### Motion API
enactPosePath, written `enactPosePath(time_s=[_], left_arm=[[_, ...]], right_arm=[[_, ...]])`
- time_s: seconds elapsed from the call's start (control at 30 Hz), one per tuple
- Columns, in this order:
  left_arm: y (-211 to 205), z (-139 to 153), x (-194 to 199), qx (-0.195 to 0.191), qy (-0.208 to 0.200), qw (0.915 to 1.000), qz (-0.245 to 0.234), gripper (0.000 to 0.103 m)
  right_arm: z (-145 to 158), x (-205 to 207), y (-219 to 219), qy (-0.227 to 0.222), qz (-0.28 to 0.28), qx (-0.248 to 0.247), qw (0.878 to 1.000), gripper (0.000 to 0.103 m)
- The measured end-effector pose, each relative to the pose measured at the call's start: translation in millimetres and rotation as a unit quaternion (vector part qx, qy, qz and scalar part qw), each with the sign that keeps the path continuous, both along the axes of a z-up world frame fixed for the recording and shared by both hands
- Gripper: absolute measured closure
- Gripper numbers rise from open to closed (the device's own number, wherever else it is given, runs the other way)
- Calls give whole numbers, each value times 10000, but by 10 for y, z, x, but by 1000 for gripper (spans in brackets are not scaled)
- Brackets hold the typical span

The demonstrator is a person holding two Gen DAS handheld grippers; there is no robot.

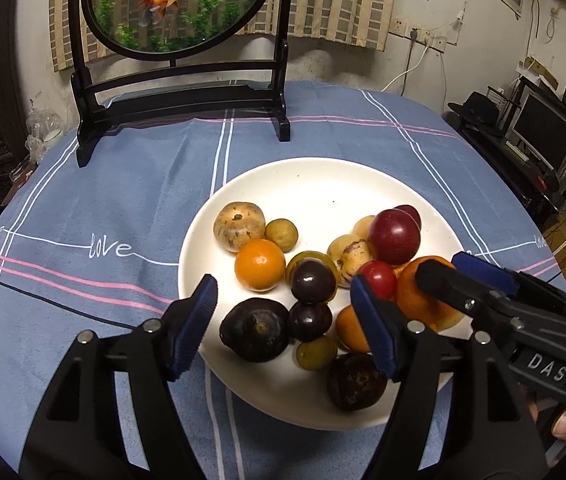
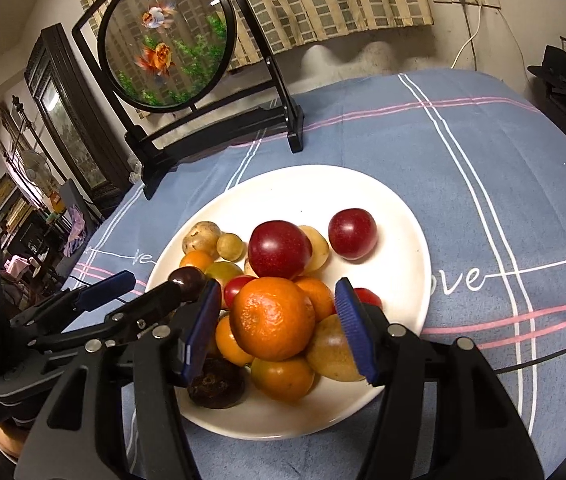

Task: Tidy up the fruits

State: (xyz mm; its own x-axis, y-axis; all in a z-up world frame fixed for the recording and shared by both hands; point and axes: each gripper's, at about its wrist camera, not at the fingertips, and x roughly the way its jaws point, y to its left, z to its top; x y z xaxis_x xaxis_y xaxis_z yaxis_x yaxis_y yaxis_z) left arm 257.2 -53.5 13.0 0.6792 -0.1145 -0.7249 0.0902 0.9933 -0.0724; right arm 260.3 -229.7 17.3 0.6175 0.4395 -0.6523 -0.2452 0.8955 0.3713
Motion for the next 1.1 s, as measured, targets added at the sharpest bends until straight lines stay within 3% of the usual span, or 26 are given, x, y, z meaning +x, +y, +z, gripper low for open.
enactPosePath(time_s=[0.23,0.4,0.5,0.87,0.93,1.1], left_arm=[[-19,39,-102,127,-48,9999,-45,31],[11,60,-207,168,-43,9998,-9,29],[41,79,-291,250,-59,9996,94,23],[203,93,-778,262,-65,9995,186,13],[225,63,-871,295,-44,9993,213,12],[263,-23,-1102,357,20,9991,205,12]], right_arm=[[96,-155,-12,-212,-27,-96,9997,43],[199,-365,67,-492,-11,-532,9974,43],[221,-499,117,-587,-54,-798,9951,43],[215,-989,149,-514,-124,-1378,9891,43],[195,-1084,147,-500,-180,-1436,9882,35],[100,-1259,157,-384,-251,-1544,9869,35]])
